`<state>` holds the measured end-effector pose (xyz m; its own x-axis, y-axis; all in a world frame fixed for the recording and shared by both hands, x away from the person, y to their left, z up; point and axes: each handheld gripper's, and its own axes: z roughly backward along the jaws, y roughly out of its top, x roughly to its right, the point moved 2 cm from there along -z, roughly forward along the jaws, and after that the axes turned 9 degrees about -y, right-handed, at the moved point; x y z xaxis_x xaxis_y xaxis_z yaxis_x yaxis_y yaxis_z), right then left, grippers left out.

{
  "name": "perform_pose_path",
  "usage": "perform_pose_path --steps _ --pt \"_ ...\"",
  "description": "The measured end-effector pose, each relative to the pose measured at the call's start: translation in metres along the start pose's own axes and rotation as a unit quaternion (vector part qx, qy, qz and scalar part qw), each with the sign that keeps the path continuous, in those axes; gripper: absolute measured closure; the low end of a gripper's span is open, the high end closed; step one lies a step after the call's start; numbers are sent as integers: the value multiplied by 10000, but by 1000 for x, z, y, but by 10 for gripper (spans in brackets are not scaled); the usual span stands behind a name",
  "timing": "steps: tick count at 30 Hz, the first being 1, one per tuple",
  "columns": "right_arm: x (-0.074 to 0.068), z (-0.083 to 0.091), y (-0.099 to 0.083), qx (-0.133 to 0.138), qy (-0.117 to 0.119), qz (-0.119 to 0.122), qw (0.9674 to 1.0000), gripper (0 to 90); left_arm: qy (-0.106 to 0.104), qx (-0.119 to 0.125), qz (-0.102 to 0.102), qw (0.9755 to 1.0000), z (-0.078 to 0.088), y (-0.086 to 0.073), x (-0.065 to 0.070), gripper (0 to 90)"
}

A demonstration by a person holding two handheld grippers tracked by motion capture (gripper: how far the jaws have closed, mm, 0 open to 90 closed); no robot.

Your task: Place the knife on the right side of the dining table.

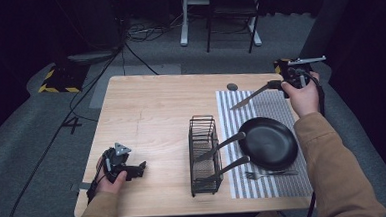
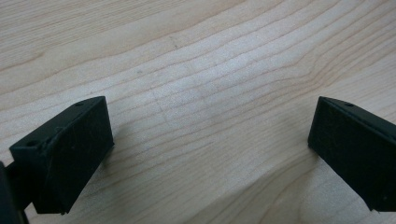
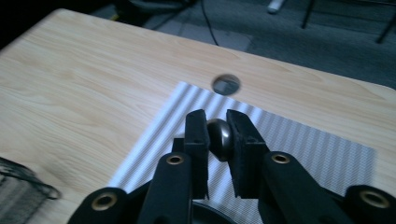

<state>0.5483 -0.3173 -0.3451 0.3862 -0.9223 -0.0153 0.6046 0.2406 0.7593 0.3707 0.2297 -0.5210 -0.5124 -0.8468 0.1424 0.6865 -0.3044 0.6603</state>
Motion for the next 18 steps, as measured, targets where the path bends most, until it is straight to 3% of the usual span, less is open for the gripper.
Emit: perform_pose_path --steps 7,18 --pt "18 -7 -9 -220 -331 -38 9992 735 0 -2 -1 10000 0 0 0 2" --pt "38 -18 -24 -365 -542 -247 9976 684 0 -2 -1 10000 0 0 0 2"
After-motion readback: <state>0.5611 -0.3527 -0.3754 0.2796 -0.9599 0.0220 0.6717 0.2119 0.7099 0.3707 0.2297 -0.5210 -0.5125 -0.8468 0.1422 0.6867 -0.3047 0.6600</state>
